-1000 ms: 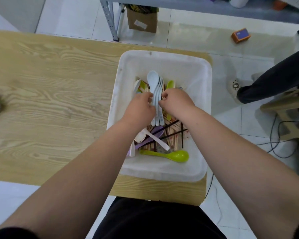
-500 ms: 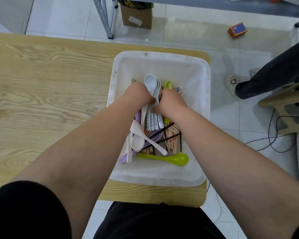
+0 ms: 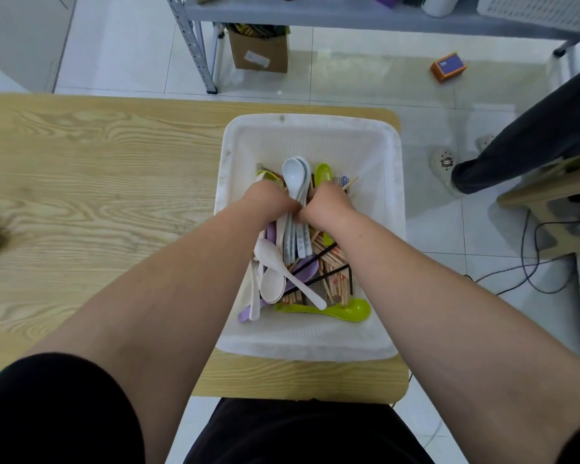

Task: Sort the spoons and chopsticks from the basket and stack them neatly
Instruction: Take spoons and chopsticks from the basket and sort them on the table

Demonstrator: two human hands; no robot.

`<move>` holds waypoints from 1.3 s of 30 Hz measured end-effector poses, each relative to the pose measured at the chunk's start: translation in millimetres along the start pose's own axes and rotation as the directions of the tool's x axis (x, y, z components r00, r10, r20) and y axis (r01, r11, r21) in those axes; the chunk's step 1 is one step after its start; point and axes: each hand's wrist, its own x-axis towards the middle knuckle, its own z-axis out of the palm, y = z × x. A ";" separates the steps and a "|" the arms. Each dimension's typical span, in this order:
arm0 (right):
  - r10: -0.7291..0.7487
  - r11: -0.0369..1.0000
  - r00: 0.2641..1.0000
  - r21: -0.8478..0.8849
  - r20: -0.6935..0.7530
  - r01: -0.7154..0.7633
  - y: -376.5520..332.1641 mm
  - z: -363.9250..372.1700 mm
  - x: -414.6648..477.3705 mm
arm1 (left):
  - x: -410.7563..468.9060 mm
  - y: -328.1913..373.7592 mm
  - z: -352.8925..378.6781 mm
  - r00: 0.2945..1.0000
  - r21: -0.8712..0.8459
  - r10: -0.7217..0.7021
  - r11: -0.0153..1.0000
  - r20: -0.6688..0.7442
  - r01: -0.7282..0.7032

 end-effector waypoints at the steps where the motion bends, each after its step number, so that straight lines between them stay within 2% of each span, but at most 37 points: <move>1: 0.004 1.000 1.000 0.008 0.006 -0.004 -0.1 0.1 0.1 | -1.9 -1.5 -1.3 1.000 -0.036 0.002 0.999 0.004 -0.002; 4: -0.002 0.997 1.000 0.076 0.011 0.001 0.1 -1.6 -3.8 | -5.9 -9.9 -3.7 1.000 -0.210 0.001 0.978 0.007 0.001; 7: -0.025 0.987 0.998 0.157 -0.053 0.033 0.5 -8.2 -14.3 | -15.7 -13.7 -9.0 0.999 -0.366 0.043 0.929 -0.027 -0.050; 9: -0.007 0.956 0.996 0.293 -0.092 0.034 2.2 -13.8 -24.2 | -22.3 -12.2 -13.5 0.994 -0.447 0.103 0.887 -0.047 -0.114; 12: 0.032 0.862 0.990 0.504 -0.136 0.042 1.1 -21.0 -42.3 | -38.0 -4.2 -26.4 0.973 -0.469 0.206 0.852 -0.105 -0.231; 15: 0.059 0.762 0.980 0.643 -0.189 0.079 -1.0 -21.8 -57.7 | -53.4 3.4 -37.7 0.942 -0.442 0.302 0.831 -0.150 -0.337; 18: 0.078 0.646 0.970 0.753 -0.229 0.126 -2.4 -19.9 -75.2 | -69.7 5.9 -43.4 0.927 -0.473 0.345 0.798 -0.146 -0.372; 20: 0.065 0.565 0.970 0.810 -0.234 0.157 -1.0 -14.4 -90.7 | -81.9 0.8 -41.2 0.927 -0.569 0.361 0.744 -0.101 -0.351; 26: -0.018 0.394 0.990 0.909 -0.139 0.135 15.5 19.8 -145.5 | -129.0 -38.3 -17.4 0.953 -0.796 0.302 0.582 0.024 -0.165; 31: -0.088 0.300 0.994 0.950 -0.061 0.085 24.6 48.8 -184.5 | -174.7 -71.0 10.2 0.981 -0.889 0.192 0.445 -0.024 -0.109; 34: -0.141 0.293 0.990 0.956 0.012 0.031 32.1 59.2 -198.2 | -203.1 -86.3 29.2 0.990 -0.916 0.123 0.386 -0.064 -0.107; 39: -0.253 0.375 0.965 0.926 0.073 0.028 30.3 79.4 -212.4 | -247.2 -114.0 53.4 0.984 -0.946 -0.005 0.276 -0.177 -0.168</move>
